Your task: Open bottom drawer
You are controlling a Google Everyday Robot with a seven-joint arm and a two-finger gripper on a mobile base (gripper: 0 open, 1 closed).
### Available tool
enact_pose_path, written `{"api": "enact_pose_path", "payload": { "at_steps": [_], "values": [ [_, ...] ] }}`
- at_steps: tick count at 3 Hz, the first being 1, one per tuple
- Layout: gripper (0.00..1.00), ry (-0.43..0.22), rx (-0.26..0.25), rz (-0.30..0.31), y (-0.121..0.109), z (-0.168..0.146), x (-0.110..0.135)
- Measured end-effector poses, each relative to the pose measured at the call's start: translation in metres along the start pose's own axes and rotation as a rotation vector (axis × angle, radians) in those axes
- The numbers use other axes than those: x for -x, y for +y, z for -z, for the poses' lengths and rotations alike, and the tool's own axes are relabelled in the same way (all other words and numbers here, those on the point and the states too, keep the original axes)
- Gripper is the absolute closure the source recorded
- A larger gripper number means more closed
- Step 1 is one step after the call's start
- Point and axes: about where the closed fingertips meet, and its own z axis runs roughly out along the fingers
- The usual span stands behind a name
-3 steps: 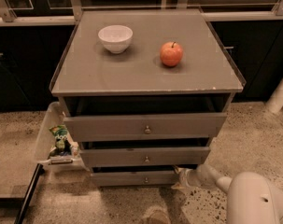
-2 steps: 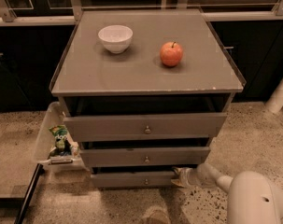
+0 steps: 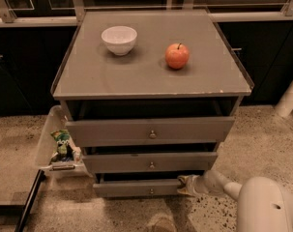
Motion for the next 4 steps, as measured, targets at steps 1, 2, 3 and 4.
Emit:
{"api": "enact_pose_path", "payload": {
  "at_steps": [1, 2, 3, 4],
  "values": [
    [0.60, 0.000, 0.000, 0.000, 0.000, 0.000, 0.000],
    [0.37, 0.000, 0.000, -0.001, -0.001, 0.002, 0.001],
    [0.40, -0.012, 0.003, -0.033, 0.006, 0.004, -0.007],
    [0.64, -0.031, 0.017, -0.051, 0.013, 0.008, -0.013]
  ]
}}
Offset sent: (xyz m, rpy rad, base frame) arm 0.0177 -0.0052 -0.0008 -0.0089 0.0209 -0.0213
